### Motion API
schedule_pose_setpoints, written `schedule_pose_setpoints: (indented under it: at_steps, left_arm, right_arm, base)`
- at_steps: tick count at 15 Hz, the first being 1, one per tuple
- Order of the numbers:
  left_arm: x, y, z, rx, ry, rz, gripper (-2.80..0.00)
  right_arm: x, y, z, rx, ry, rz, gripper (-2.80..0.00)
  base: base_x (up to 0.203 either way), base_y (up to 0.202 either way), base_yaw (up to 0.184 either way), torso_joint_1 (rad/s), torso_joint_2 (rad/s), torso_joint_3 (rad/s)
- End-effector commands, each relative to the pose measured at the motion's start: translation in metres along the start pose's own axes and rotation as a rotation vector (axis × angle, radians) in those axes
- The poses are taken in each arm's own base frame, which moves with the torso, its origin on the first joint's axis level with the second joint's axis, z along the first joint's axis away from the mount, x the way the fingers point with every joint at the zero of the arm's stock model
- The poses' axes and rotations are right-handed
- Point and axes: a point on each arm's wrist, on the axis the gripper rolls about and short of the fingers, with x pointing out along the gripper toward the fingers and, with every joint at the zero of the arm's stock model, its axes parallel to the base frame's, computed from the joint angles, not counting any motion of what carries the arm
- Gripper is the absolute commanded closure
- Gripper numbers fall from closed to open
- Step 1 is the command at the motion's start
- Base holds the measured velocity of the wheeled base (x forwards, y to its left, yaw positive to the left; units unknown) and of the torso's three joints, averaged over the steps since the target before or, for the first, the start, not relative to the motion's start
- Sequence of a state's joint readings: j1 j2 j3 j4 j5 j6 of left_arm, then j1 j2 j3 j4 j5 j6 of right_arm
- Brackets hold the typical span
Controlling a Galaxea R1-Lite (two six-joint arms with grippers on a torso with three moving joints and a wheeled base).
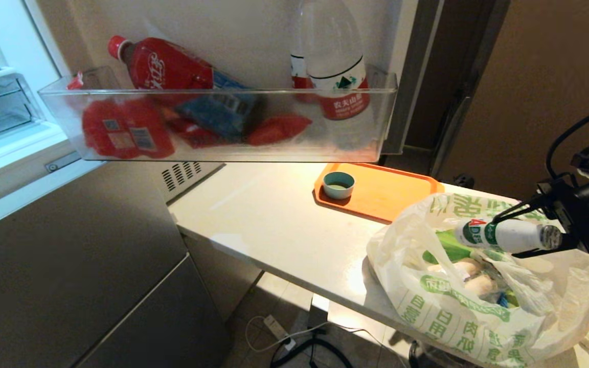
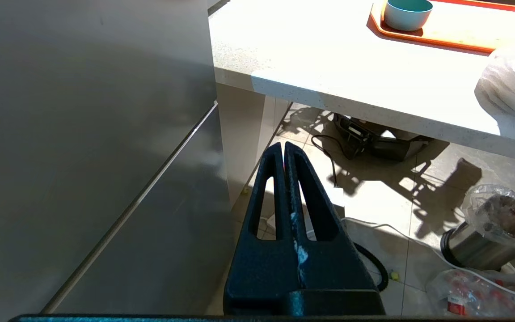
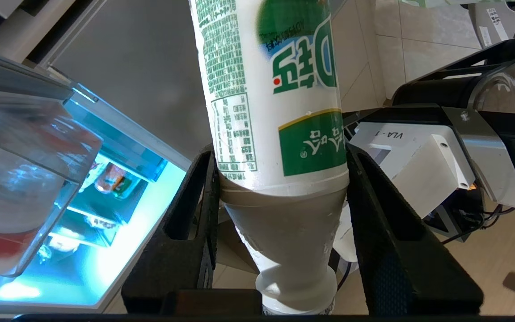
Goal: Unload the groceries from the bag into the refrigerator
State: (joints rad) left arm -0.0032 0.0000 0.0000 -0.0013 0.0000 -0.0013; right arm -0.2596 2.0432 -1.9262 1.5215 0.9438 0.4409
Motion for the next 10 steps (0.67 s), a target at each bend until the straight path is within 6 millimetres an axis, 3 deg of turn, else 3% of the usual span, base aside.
schedule_pose_setpoints:
  at_steps: [1, 10]
  left_arm:
    - [0.0000, 0.0000, 0.0000, 0.000, 0.000, 0.000, 0.00]
    - [-0.0012, -0.0002, 0.0046, 0.047, -0.020, -0.007, 0.00]
  right_arm:
    - [-0.0004, 0.0003, -0.0014, 0.008, 0.005, 0.004, 0.00]
    - [-0.0035, 0.0023, -0.0104, -0.007, 0.012, 0.035, 0.00]
  base:
    - [0.000, 0.000, 0.000, 0.000, 0.00, 0.000]
    - [0.000, 0.000, 0.000, 0.000, 0.00, 0.000]
